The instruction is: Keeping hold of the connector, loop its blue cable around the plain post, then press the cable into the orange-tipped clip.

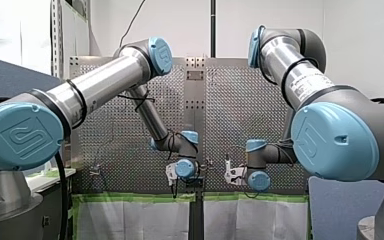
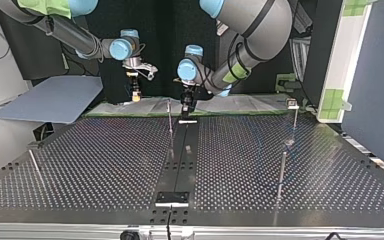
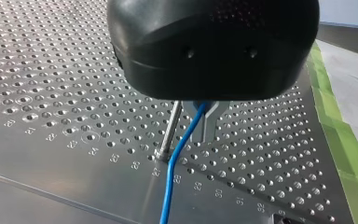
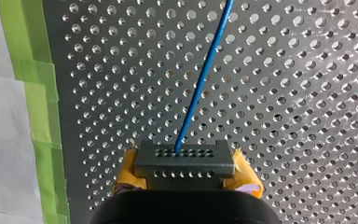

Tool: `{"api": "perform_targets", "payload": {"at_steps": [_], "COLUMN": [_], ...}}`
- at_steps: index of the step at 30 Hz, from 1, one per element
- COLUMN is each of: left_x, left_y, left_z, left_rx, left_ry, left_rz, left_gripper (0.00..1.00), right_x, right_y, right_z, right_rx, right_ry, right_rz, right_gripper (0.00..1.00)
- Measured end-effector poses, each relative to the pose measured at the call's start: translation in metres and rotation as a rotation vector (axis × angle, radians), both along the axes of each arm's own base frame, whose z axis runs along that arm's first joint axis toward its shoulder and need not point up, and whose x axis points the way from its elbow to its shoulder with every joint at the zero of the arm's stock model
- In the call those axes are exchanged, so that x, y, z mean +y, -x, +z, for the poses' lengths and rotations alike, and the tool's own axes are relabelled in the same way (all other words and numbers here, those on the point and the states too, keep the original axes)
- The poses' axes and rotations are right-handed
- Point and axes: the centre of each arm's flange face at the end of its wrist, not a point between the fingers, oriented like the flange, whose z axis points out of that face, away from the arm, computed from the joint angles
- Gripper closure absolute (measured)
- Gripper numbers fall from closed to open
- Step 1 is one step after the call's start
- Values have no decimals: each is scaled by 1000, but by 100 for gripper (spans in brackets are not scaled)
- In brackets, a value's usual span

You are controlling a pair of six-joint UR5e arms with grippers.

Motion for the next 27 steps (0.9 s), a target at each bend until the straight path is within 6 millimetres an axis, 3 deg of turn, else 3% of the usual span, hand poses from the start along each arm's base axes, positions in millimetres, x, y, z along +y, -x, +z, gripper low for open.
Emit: {"api": "perform_targets", "payload": {"at_steps": [3,4,5,7,8,10,11,13,14,15,16,27], "left_x": [0,0,0,0,-1,-1,-1,-2,-2,-2,-1,11], "left_y": [0,0,0,0,0,0,0,0,0,0,0,11], "left_z": [0,0,0,0,0,0,0,-1,-1,-1,-2,-6], "left_rx": [0,0,0,1,2,4,5,10,12,15,19,76], "left_ry": [2,2,3,3,2,1,-1,-7,-10,-14,-21,-139], "left_rz": [0,-1,-1,-4,-8,-20,-25,-42,-49,-54,-58,-9], "left_gripper": [97,85,85,67,67,45,45,22,22,4,0,0], "right_x": [-1,-1,-1,-1,-1,-1,-1,-1,-1,-1,-1,-1], "right_y": [1,1,1,2,2,2,2,2,2,2,2,2], "right_z": [0,0,0,0,0,0,0,-1,-1,-1,-1,-1], "right_rx": [1,1,2,2,2,3,3,4,4,5,5,6], "right_ry": [1,1,1,1,1,1,0,0,-1,-1,-2,-5], "right_rz": [-1,-1,-2,-2,-2,-2,-2,-2,-2,-2,-2,-2], "right_gripper": [100,100,100,100,100,100,100,100,100,100,100,100]}}
